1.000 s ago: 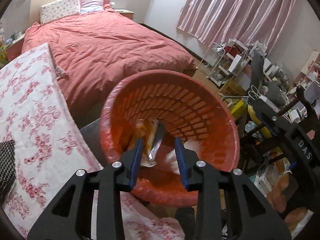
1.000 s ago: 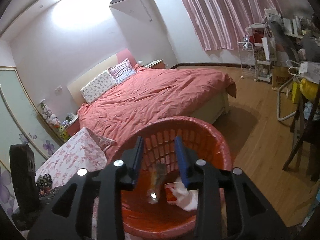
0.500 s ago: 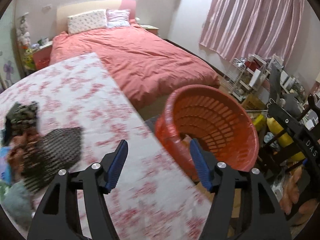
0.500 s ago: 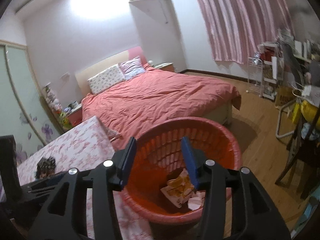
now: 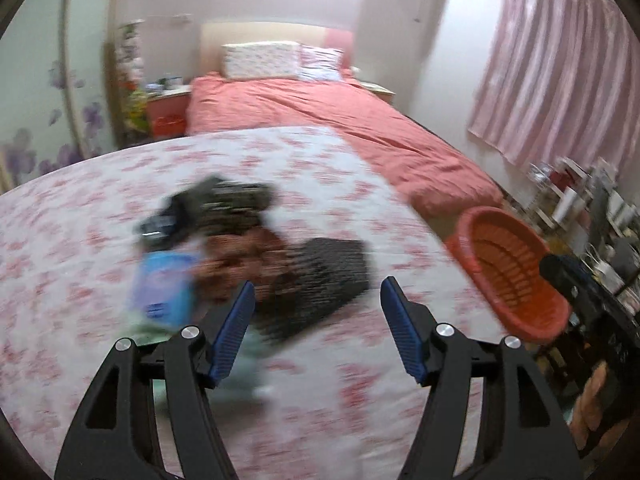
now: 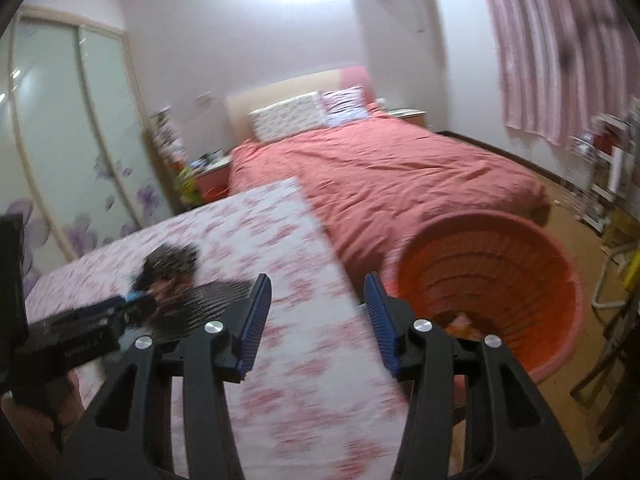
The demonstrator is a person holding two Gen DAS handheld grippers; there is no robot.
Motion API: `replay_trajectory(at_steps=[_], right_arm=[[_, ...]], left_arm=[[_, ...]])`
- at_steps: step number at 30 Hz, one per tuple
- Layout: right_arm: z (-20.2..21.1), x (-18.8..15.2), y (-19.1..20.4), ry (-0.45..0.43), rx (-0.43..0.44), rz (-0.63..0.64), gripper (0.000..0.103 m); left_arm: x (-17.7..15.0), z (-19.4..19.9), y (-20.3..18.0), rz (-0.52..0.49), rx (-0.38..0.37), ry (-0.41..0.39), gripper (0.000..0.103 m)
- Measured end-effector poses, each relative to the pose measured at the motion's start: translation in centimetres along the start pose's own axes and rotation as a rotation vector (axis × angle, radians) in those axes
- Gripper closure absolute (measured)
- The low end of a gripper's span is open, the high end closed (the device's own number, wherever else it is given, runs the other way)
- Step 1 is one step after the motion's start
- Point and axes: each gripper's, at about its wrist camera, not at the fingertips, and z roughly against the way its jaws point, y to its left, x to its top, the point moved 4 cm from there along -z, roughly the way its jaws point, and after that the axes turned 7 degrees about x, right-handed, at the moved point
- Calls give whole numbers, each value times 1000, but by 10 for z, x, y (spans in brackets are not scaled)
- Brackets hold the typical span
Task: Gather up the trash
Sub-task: 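Return to the bed and grasp the grey-green cloth with the right tool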
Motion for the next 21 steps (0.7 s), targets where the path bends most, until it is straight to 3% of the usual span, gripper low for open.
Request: replay_trajectory(at_steps=[6,10,15,21], right_arm=[[-28,-23,87,92,143,91,56],[-41,-38,138,140,208,158,61],[-62,-49,178,197,237,187,63],[-78,-63,198,243,227,218,69]], left_arm=[[-11,7,92,138,136,0,38],[-22,14,130,187,192,-6,38],[-38,24,161,205,234,-4,38],[-53,29,187,236,241,10,38]])
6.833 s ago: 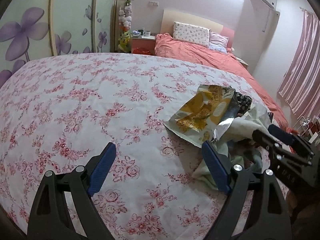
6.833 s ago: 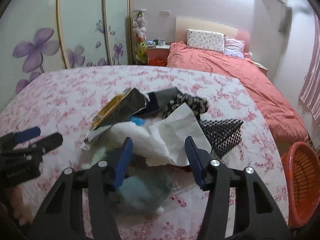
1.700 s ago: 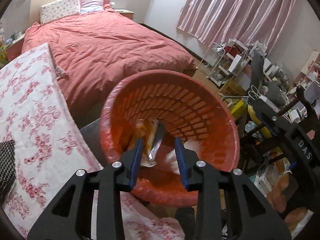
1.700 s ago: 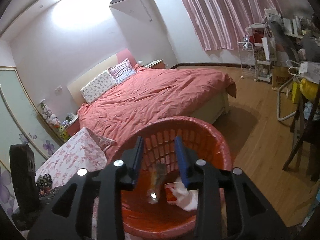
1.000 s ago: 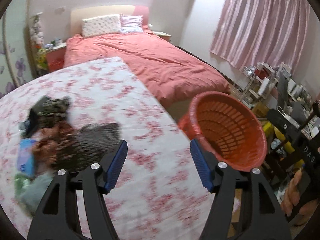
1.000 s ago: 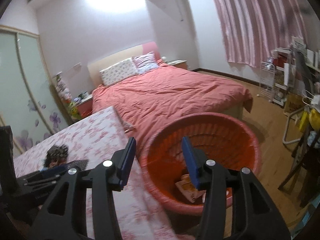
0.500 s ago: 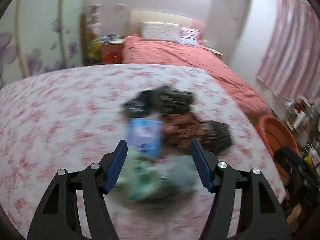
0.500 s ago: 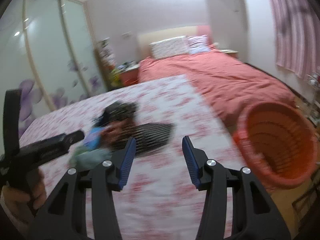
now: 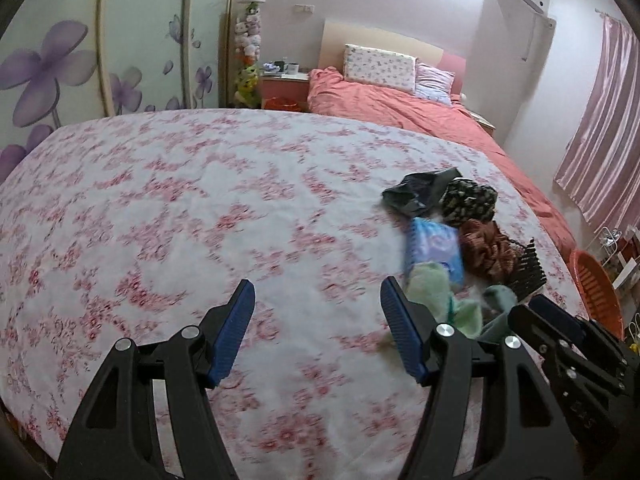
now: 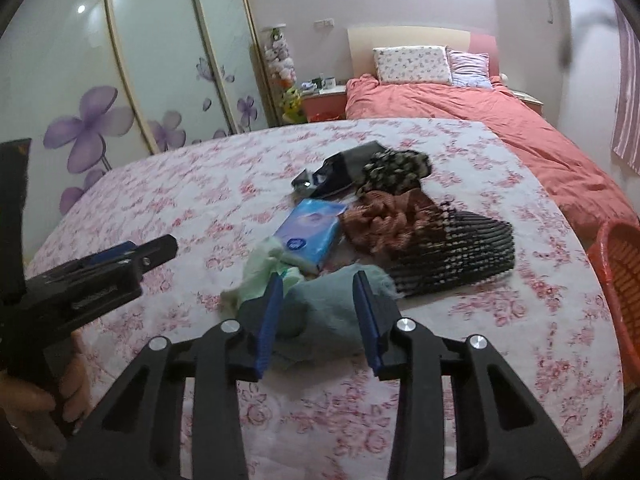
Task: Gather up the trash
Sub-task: 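Return to the bed and grasp the grey-green cloth with the right tool, then grasp the light green cloth with left tool and lift it while right tool holds the grey cloth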
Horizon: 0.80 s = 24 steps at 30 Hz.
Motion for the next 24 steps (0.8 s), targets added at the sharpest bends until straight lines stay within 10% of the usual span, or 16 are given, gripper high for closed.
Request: replay_trajectory(at_steps=[8,24], right_arm=[[-15,-11,-6,60,-18,9,94],[74,18,-57,-169,-85,-73,96]], left_arm=[[-7,-3,3,-1,-23,19,38],[-16,-14,-50,-80,-132,75,38]])
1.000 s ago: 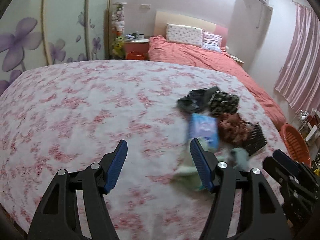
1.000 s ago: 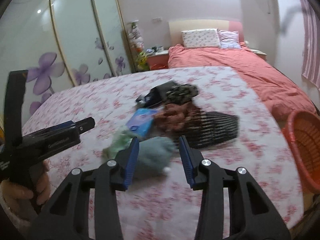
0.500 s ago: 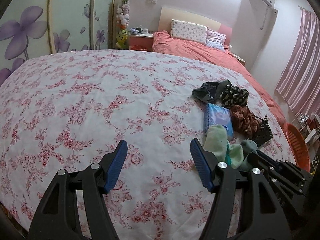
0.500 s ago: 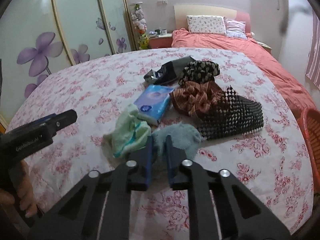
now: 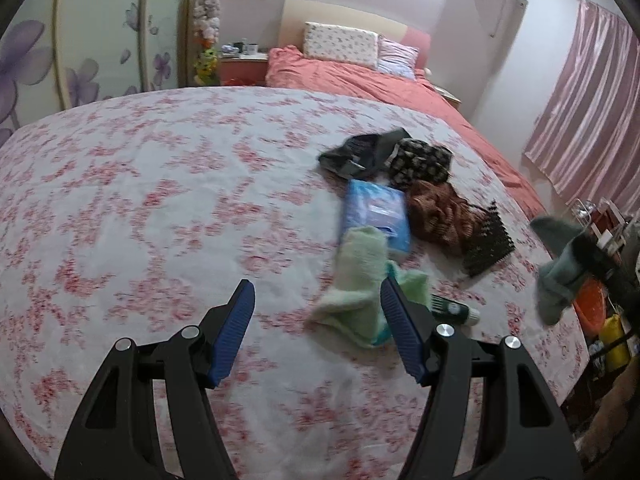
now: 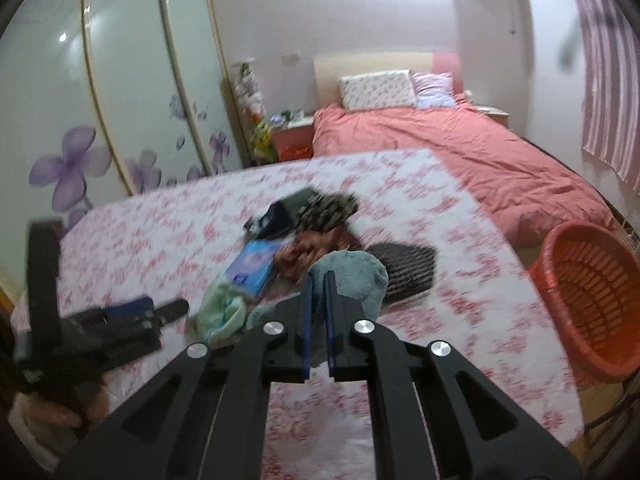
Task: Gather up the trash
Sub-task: 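Grasp the light green cloth with left tool and lift it while right tool holds the grey cloth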
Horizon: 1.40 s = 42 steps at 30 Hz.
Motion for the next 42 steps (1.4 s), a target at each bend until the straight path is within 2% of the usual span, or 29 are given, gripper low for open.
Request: replay_trajectory(at_steps=[3,8,14,16,17,18,20,26,30,36,42], right_arm=[[10,7,-13,-32,-31,-8,96],[14,7,-33,-33,-56,-40,96],[13,1,-48,-23,-69,-62,96],[13,0,-51,-23,-70,-66,96],[13,-1,-51,-23,-70,-68,96],[14,-1,-53,-24,-69,-71,96],[15,-1,-54,-27,-69,-74,96],[20,-2,-63,-40,-74,-85,96],[28,0,-74,-61,-84,-102,96],[47,8,-93,-113,-109,-127,96],[70,12,-113,-170,-154,-139,96]], left_arm=[[-1,-7,-12,-18,-7,14,38],[-3,-16,-26,-44,5,26,39],[-2,-27,-28,-37,15,48,61],[-2,-27,-27,-34,15,48,76],[-2,-27,-27,-36,17,45,80],[-1,-26,-27,-39,18,41,88],[-1,-25,-26,-41,24,32,92],[0,-20,-22,-31,34,25,93],[10,-3,-23,-24,24,-25,93],[34,25,-35,-11,-18,-98,93],[49,46,-65,-23,-93,-147,93]])
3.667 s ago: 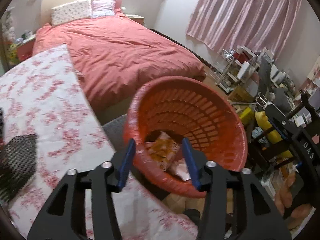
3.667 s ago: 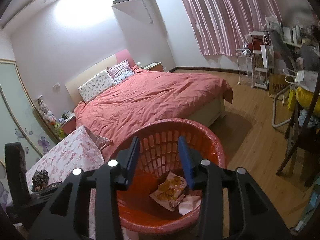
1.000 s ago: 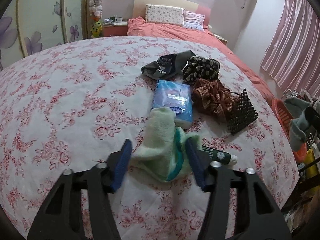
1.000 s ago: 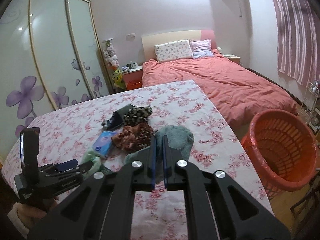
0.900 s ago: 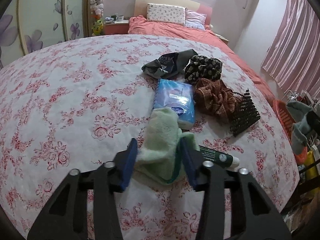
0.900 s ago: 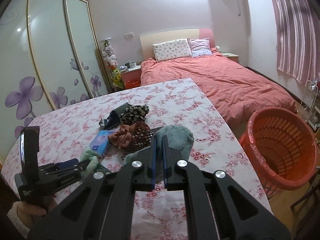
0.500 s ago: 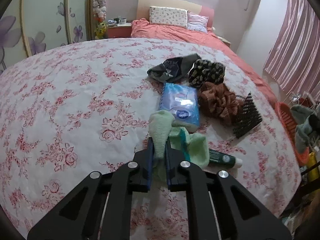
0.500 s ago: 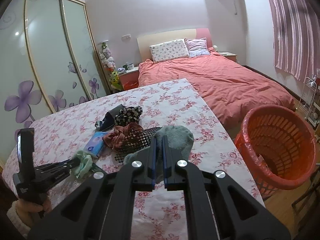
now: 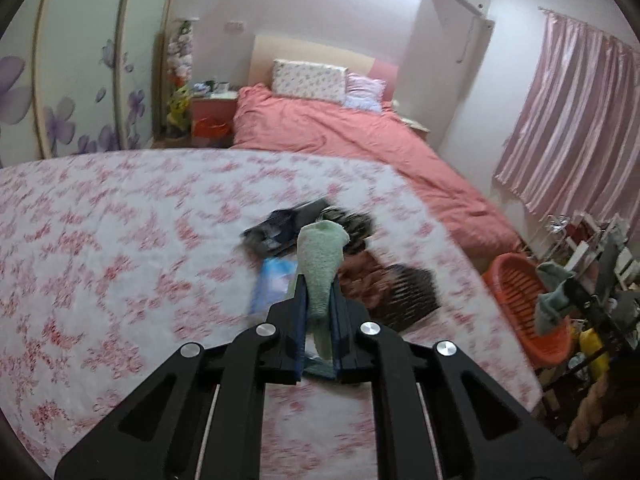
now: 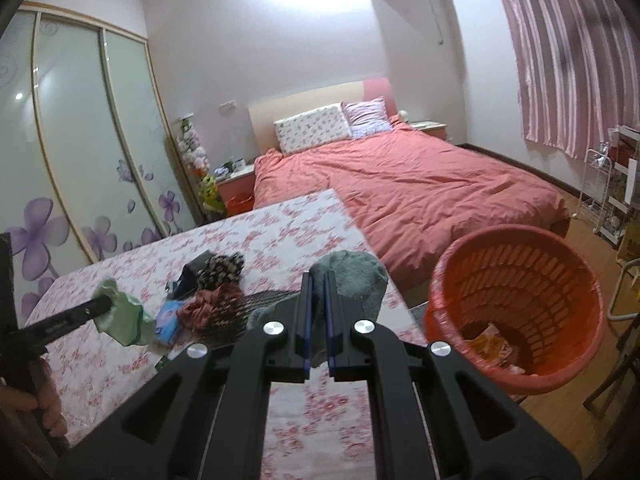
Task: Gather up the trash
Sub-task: 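Grasp the light green cloth with left tool and lift it while right tool holds the grey cloth, then carry the light green cloth in left tool and grey cloth in right tool over the basket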
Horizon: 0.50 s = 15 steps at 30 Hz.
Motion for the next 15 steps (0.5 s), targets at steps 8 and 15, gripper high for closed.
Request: replay_trajectory(at_steps=[8,15], right_arm=[[23,13,-40,-72,-77,-32,96],[39,20,-83,-110,-133,-84,96]], left_arm=[[13,3,-65,-63,-129,-23,93],[14,-5,-136,-128,-255,-14,93]])
